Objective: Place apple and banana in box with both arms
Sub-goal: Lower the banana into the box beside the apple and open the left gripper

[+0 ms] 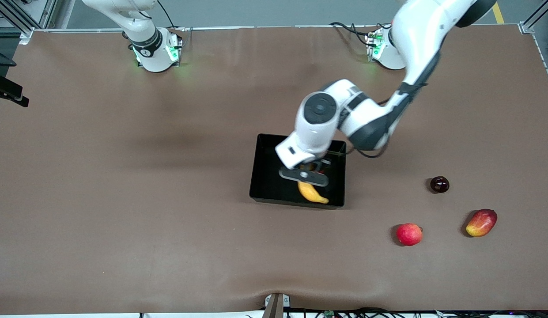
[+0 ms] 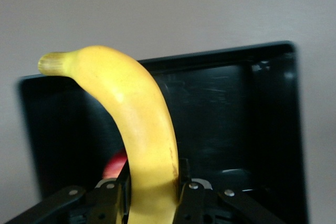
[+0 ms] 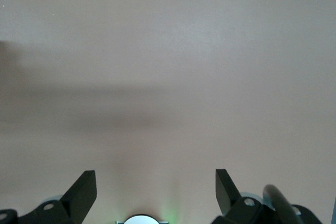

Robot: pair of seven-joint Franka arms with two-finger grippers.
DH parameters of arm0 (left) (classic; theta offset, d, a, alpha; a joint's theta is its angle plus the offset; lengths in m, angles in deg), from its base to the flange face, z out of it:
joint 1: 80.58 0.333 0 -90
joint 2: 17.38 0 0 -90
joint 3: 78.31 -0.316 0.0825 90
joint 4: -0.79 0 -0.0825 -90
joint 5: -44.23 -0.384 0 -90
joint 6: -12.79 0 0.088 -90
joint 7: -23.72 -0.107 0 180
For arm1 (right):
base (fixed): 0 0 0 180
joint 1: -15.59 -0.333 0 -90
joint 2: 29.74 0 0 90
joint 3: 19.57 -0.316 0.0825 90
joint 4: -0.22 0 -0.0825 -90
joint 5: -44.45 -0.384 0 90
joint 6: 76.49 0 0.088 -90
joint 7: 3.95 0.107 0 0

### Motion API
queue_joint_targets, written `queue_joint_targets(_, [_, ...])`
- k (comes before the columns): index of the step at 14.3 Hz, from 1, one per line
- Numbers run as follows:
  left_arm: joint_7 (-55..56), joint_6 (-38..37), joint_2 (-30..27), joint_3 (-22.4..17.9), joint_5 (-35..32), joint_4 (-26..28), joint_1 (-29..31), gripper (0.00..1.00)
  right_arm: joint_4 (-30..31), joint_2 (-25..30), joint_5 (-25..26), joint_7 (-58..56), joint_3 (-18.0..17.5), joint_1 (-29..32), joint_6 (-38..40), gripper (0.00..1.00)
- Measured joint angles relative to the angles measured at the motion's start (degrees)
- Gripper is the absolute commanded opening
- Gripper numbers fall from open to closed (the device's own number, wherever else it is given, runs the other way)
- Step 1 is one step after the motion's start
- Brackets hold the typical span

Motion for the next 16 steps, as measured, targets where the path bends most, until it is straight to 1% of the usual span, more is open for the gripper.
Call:
queue_joint_targets(1, [0.6,1.4,0.6,-1.5,-0.1,-0.2,-2.5,0.0,0.0,0.0,0.0,0.0,0.0,0.0,0.0,1.0])
queue_joint_targets(5, [3.8,8.3,2.4,-11.6,-0.2,-0.6,-14.3,0.0,0.0,0.0,0.0,0.0,0.0,0.0,0.0,1.0])
queue_joint_targets(6, [3.9,9.6,3.0,-12.9,-0.2,-0.6,-15.9,0.0,0.0,0.0,0.0,0.0,0.0,0.0,0.0,1.0])
queue_joint_targets(10, [3.5,12.7,5.9,-14.1,-0.8,-0.8,-16.9,0.0,0.0,0.0,0.0,0.0,0.0,0.0,0.0,1.0])
queue_joint_targets(16, [3.3,13.4,9.7,-14.6,-4.0,-1.0,-16.8,0.0,0.0,-0.1,0.0,0.0,0.0,0.0,0.1,1.0])
